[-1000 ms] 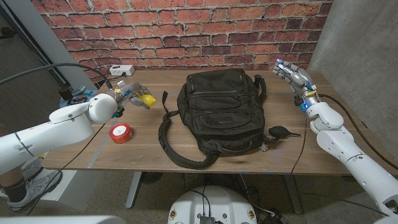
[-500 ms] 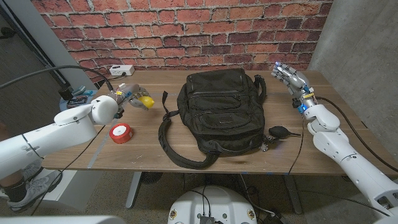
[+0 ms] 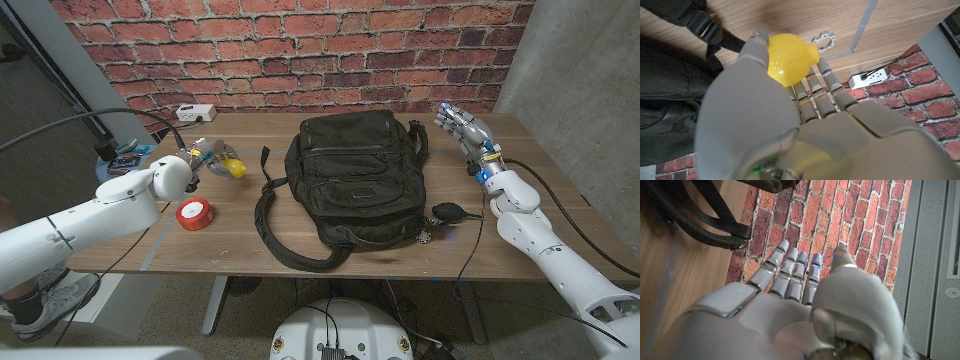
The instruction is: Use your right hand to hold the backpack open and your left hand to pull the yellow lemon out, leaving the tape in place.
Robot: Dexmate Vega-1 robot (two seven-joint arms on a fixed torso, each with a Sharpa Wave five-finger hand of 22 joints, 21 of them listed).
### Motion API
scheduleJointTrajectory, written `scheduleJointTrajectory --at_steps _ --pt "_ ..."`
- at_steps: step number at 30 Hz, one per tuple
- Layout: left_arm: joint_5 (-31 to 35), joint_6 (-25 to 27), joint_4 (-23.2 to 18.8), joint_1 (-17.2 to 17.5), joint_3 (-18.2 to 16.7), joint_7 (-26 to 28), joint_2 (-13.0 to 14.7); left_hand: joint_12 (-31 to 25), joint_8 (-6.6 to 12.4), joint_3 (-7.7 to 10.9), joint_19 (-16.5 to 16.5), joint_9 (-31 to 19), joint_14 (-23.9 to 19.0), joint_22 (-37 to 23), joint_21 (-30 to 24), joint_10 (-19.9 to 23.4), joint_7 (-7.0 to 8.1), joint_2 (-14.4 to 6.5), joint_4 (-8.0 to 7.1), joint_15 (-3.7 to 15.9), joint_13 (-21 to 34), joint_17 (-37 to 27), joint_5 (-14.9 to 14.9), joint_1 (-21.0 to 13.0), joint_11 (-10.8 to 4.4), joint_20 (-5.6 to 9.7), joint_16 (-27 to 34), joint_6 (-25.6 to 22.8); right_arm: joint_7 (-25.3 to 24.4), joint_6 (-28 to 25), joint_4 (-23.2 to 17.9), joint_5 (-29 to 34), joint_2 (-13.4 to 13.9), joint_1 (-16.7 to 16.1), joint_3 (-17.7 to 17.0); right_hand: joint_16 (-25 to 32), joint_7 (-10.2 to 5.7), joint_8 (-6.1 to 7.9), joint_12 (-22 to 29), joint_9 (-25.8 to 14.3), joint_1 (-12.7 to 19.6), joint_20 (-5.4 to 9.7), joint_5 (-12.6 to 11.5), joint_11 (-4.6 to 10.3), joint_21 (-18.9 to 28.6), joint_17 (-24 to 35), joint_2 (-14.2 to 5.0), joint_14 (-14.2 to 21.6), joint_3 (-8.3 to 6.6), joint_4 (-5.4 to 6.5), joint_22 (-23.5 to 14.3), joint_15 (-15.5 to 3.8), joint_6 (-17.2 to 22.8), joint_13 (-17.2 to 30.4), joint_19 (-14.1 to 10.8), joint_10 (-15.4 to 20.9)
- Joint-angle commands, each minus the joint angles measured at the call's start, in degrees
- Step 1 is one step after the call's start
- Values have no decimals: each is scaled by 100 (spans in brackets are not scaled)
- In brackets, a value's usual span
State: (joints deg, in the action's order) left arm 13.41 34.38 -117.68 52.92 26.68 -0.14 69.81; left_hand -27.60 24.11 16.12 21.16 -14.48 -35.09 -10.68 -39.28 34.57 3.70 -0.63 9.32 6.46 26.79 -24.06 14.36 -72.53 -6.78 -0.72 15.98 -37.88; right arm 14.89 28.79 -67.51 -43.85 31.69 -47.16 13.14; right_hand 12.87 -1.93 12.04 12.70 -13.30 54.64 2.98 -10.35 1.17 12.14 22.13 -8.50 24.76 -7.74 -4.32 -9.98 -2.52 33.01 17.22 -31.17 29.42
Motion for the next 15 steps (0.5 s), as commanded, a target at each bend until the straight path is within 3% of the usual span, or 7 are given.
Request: scheduleJointTrajectory --at_steps 1,4,9,15 --pt "294 -29 191 -188 231 -271 -42 -22 406 133 -23 -343 18 -4 2 20 -352 -491 -75 -12 782 -6 -8 442 -48 -3 -5 -457 489 314 760 -153 -305 430 57 -36 6 -54 -40 -1 -139 29 19 9 9 -22 5 -55 -3 72 -33 -300 -90 -20 -21 -62" --pt "333 7 224 -225 250 -327 -86 -18 407 135 -24 -341 20 -4 3 12 -348 -489 -70 -10 783 -7 -12 440 -33 -6 -9 -456 570 337 917 -213 -377 510 49 -57 9 -55 -56 5 -172 30 19 0 9 -39 7 -86 3 85 -33 -297 -98 -31 -23 -84" --pt "444 -40 262 -265 294 -390 -83 -11 405 138 -50 -335 38 -3 13 -1 -345 -492 -72 -9 785 -12 -18 451 -44 -6 -21 -449 673 352 1121 -323 -491 610 19 -77 26 -70 -93 23 -389 39 21 -2 8 -64 -85 -133 26 228 -36 -304 -155 -71 -23 -129" --pt "872 -109 298 -374 486 -535 -80 -3 401 139 -73 -329 61 -3 22 -11 -332 -487 -69 -11 783 -16 -28 461 -37 -14 -37 -438 976 352 1372 -538 -645 736 -40 -129 32 -92 -150 57 -792 90 7 8 19 -100 -218 -295 43 512 -43 -274 -253 -146 -46 -236"
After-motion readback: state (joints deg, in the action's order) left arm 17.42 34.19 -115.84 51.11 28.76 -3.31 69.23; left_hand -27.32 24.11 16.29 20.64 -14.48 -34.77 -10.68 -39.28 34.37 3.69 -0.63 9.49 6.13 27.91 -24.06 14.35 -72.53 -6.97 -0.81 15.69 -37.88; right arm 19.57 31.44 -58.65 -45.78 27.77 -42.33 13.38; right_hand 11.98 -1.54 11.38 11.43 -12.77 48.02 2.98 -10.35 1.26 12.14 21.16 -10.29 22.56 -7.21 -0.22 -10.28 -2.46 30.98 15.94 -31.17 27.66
